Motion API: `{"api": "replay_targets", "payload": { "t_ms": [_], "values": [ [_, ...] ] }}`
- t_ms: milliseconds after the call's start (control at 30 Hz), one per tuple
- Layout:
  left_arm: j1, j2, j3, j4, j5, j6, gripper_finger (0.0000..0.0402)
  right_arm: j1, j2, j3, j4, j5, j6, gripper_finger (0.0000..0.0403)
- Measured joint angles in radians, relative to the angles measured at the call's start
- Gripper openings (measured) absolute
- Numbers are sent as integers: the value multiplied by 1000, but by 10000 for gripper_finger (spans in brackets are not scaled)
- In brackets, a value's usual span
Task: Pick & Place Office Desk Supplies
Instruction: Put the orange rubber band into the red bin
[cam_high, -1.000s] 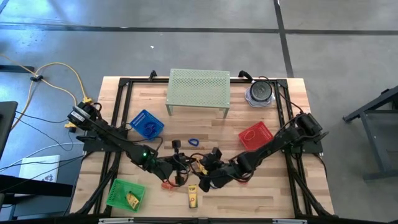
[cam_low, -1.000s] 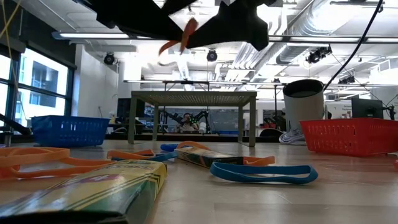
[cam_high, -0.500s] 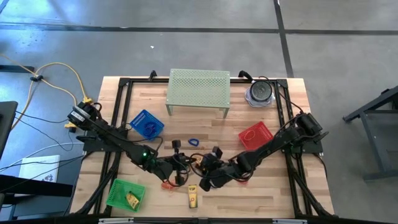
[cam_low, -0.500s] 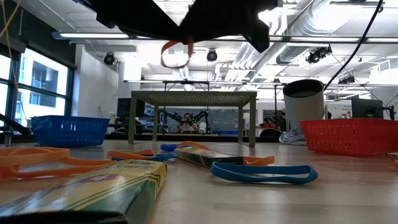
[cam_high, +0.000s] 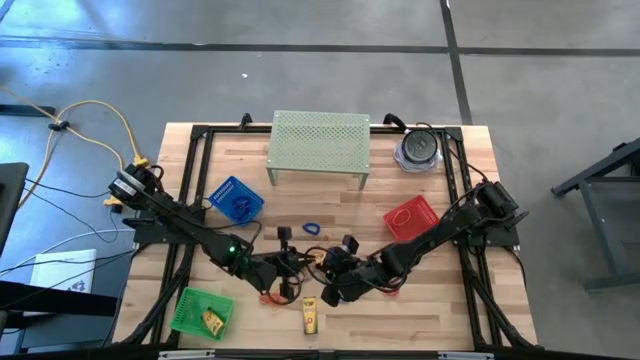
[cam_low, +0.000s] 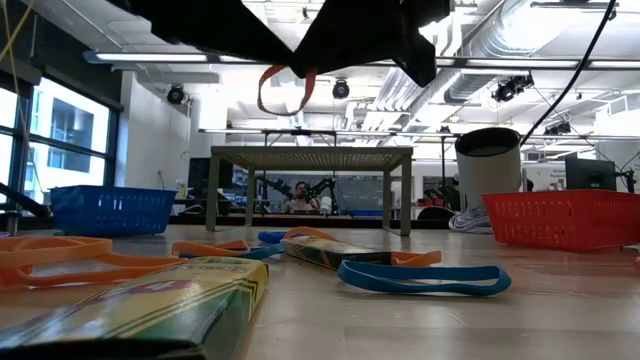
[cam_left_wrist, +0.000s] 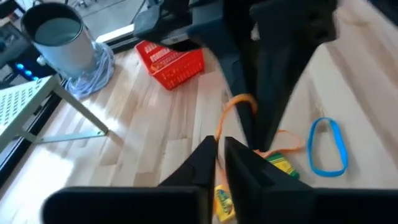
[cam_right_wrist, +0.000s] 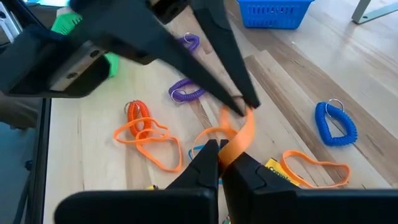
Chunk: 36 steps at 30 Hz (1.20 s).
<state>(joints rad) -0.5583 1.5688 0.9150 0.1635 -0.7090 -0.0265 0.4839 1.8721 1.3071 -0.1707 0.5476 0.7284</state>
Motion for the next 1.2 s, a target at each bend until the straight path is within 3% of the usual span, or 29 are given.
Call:
{"api": "replay_targets", "payload": {
  "t_ms": [367,600,700,967,1200],
  "values": [
    [-10,0,0,6,3,-64,170,6,0,1,-36,-32,13,2],
    [-10,0,0,5,2,-141,186,37,-11,2,-237,-4,142,2],
    [-10,0,0,3,2,-148,186,64,-33,2,-405,30,261,2],
    [-10,0,0,-10,5,-168,186,192,-154,1,-875,243,693,2],
    [-10,0,0,-15,51,-169,186,251,-192,1,-1324,246,1125,2]
  ]
}}
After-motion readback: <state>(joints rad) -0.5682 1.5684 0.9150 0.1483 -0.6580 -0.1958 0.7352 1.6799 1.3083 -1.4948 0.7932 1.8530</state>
